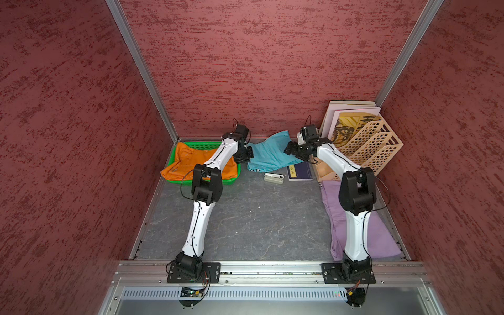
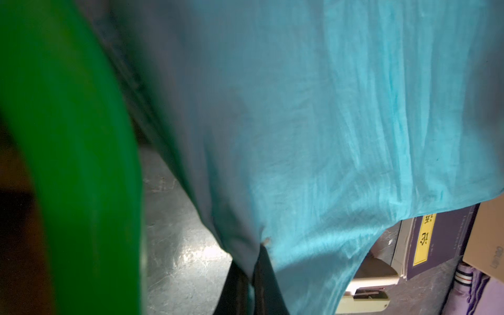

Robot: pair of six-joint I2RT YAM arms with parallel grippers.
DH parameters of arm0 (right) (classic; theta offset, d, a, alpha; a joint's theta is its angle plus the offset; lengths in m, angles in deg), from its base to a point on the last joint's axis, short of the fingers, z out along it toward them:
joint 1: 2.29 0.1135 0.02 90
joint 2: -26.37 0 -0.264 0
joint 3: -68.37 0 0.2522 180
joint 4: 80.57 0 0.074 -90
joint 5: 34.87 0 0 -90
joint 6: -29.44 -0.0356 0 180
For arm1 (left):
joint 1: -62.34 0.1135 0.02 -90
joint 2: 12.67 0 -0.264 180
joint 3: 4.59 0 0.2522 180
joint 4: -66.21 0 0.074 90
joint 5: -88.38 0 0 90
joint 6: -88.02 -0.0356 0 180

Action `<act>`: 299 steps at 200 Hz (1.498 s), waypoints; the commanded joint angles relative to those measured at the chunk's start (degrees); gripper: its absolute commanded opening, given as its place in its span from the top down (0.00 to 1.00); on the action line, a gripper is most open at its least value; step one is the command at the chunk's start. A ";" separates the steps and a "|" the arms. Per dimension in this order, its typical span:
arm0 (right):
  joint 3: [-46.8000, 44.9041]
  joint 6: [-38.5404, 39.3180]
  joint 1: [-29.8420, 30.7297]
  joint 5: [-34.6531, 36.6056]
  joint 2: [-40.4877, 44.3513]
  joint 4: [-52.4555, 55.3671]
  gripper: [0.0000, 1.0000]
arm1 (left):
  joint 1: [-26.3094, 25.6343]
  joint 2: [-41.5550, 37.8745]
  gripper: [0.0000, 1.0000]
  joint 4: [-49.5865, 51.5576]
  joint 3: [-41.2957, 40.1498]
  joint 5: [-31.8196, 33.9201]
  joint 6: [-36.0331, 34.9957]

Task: Put the folded long pants in the basket
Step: Pick up the long pant at the center of the board.

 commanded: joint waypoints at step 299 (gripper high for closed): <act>23.36 4.51 -2.42 4.73 -21.73 -5.95 0.22 | 4.86 -7.51 1.00 -2.44 -13.70 0.73 -8.69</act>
